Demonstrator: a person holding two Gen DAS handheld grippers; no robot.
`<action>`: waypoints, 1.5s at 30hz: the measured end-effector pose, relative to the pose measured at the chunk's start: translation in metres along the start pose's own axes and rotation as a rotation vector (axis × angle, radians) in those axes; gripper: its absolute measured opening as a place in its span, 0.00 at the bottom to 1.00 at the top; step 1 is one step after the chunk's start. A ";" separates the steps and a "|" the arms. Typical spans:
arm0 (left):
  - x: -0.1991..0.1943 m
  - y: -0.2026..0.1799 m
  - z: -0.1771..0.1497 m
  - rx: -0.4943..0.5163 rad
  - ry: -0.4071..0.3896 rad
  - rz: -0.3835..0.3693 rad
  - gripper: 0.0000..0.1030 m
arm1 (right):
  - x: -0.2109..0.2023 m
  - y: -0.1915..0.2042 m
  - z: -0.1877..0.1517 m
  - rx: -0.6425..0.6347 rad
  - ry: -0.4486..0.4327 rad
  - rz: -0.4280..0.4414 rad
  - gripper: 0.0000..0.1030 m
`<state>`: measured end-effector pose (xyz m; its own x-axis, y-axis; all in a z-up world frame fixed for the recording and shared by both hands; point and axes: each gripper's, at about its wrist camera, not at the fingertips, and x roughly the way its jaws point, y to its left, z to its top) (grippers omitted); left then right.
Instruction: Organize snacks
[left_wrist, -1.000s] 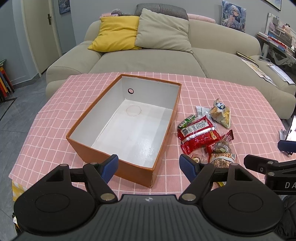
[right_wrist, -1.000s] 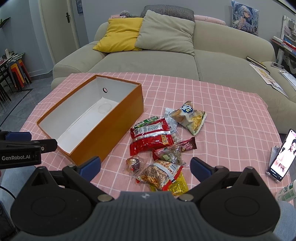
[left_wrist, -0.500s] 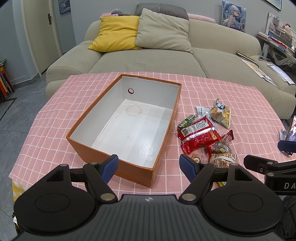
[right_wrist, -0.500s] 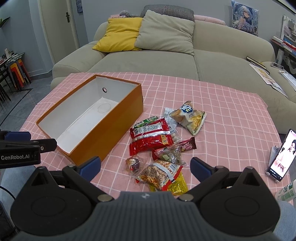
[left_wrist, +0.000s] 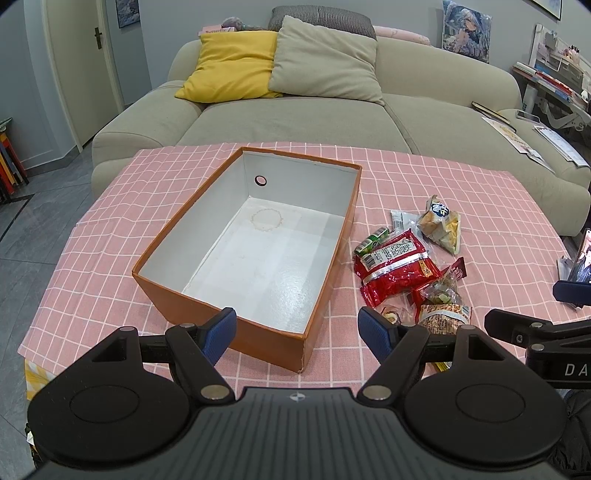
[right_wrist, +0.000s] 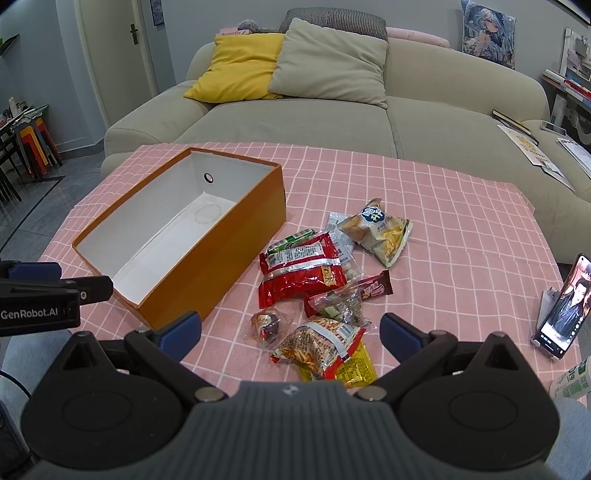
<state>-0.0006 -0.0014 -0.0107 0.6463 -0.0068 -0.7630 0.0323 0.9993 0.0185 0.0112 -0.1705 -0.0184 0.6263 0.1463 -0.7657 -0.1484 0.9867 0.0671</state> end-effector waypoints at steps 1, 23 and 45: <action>0.000 0.000 0.000 0.000 0.001 0.000 0.85 | 0.000 0.000 0.000 0.001 0.001 0.000 0.96; -0.001 0.000 -0.001 -0.002 0.008 0.002 0.85 | 0.001 0.001 -0.002 0.007 0.010 0.002 0.96; 0.015 -0.029 0.005 0.082 0.088 -0.190 0.55 | 0.024 -0.025 -0.026 -0.017 0.027 0.086 0.95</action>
<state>0.0123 -0.0308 -0.0196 0.5537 -0.1878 -0.8113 0.2113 0.9740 -0.0812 0.0101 -0.1937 -0.0550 0.5901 0.2280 -0.7744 -0.2134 0.9692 0.1227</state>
